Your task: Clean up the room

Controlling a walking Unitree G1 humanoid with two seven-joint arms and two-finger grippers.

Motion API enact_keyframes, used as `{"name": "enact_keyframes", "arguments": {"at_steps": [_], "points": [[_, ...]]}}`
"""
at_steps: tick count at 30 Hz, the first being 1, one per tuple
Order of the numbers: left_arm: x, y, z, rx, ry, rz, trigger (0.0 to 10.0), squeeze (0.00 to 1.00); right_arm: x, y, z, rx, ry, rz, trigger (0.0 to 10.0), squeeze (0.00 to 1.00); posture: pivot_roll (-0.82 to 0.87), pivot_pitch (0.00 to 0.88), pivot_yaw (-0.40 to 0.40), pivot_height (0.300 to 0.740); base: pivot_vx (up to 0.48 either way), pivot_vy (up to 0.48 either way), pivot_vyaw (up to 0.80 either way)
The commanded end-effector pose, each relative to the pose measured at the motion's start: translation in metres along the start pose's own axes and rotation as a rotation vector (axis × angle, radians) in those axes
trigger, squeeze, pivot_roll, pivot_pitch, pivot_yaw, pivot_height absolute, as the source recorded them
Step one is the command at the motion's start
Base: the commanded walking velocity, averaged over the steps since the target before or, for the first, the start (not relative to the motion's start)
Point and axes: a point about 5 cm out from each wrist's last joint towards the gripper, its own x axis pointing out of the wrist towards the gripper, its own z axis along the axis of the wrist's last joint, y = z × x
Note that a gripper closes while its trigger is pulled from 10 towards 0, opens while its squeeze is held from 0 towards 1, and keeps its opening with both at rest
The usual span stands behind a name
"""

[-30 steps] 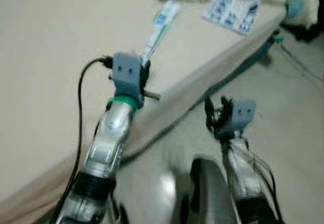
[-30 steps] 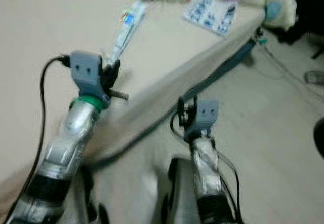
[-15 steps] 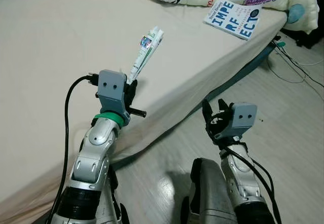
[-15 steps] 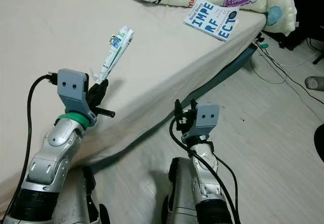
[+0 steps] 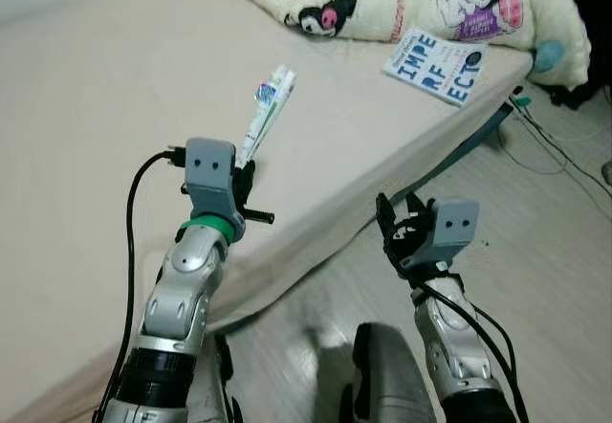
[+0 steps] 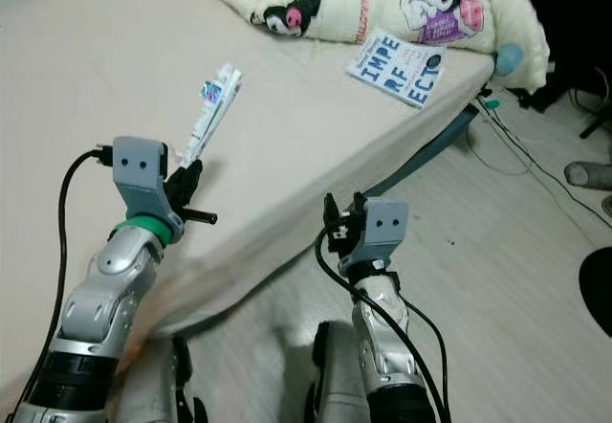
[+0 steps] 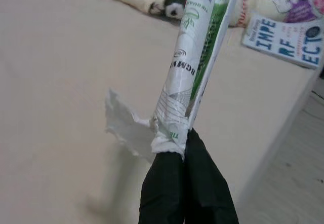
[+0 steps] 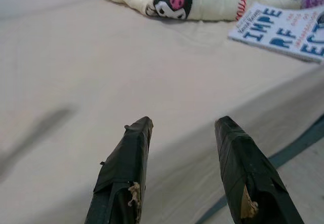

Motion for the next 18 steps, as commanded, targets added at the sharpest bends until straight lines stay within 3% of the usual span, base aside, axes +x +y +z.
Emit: {"name": "enact_keyframes", "arguments": {"at_steps": [1, 9, 18], "points": [[-0.0009, 0.001, -0.0085, -0.017, 0.037, 0.013, 10.0, 0.0, -0.0059, -0.0016, -0.008, 0.004, 0.041, -0.009, 10.0, 0.0, 0.0, 0.12, 0.016, 0.658, 0.0, 0.0, 0.0], [0.0005, 0.0012, -0.0109, -0.03, 0.046, 0.025, 10.0, 0.0, -0.0059, -0.0037, -0.0085, -0.002, 0.045, -0.015, 10.0, 0.0, 0.01, 0.116, 0.014, 0.687, 0.0, 0.0, 0.0], [-0.0025, 0.0038, -0.0182, 0.031, 0.06, 0.027, 10.0, 0.0, -0.0046, -0.0051, -0.0116, -0.007, 0.052, -0.029, 10.0, 0.0, 0.01, 0.106, 0.021, 0.726, 0.0, 0.0, 0.0]]}}
